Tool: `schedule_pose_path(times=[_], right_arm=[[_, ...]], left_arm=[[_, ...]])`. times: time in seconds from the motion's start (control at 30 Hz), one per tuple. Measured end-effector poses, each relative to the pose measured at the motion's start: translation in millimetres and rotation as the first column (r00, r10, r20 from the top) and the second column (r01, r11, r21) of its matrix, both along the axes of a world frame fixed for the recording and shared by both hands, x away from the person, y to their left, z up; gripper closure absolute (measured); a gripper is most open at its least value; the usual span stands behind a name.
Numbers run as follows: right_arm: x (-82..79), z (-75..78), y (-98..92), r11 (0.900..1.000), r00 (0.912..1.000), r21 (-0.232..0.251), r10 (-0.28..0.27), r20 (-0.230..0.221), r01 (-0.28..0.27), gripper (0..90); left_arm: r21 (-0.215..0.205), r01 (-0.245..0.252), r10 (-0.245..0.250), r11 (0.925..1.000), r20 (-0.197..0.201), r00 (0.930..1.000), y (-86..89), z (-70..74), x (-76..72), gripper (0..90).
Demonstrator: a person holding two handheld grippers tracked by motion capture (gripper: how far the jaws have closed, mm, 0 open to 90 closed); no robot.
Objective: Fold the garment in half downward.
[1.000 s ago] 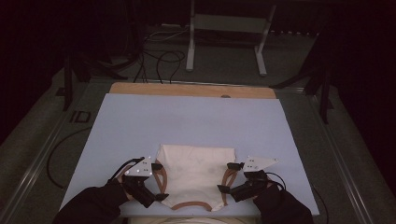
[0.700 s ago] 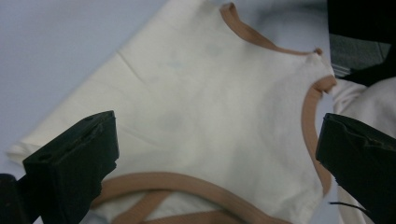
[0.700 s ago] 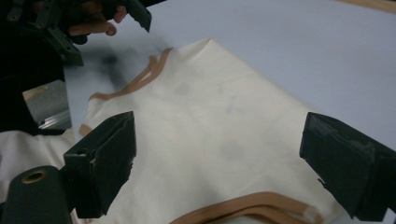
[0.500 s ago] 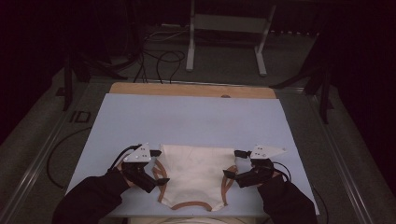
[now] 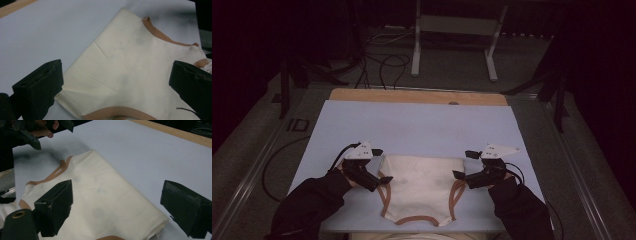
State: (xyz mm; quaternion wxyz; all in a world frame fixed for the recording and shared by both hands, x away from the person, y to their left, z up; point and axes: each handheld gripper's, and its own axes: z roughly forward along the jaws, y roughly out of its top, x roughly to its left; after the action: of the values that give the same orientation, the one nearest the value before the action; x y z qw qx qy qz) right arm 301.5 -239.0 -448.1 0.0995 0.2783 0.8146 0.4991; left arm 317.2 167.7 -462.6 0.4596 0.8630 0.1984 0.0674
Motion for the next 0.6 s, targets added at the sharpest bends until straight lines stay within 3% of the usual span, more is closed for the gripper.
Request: schedule_pose_path(times=[0.3,0.6], right_arm=[[17.7,-2.0,0.0,1.0,0.9999,-0.018,-0.015,-0.006,0.015,11.2],[35.0,-12.8,-0.6,0.999,0.9985,-0.041,-0.027,-0.047,0.025,11.1]], left_arm=[[0.009,-0.03,0.03,0.9995,-0.016,0.9994,0.4,-5.2,17.7,0.0],[0.022,-0.071,0.071,0.9973,-0.02,0.9973,0.9,-12.0,34.6,0.1]])
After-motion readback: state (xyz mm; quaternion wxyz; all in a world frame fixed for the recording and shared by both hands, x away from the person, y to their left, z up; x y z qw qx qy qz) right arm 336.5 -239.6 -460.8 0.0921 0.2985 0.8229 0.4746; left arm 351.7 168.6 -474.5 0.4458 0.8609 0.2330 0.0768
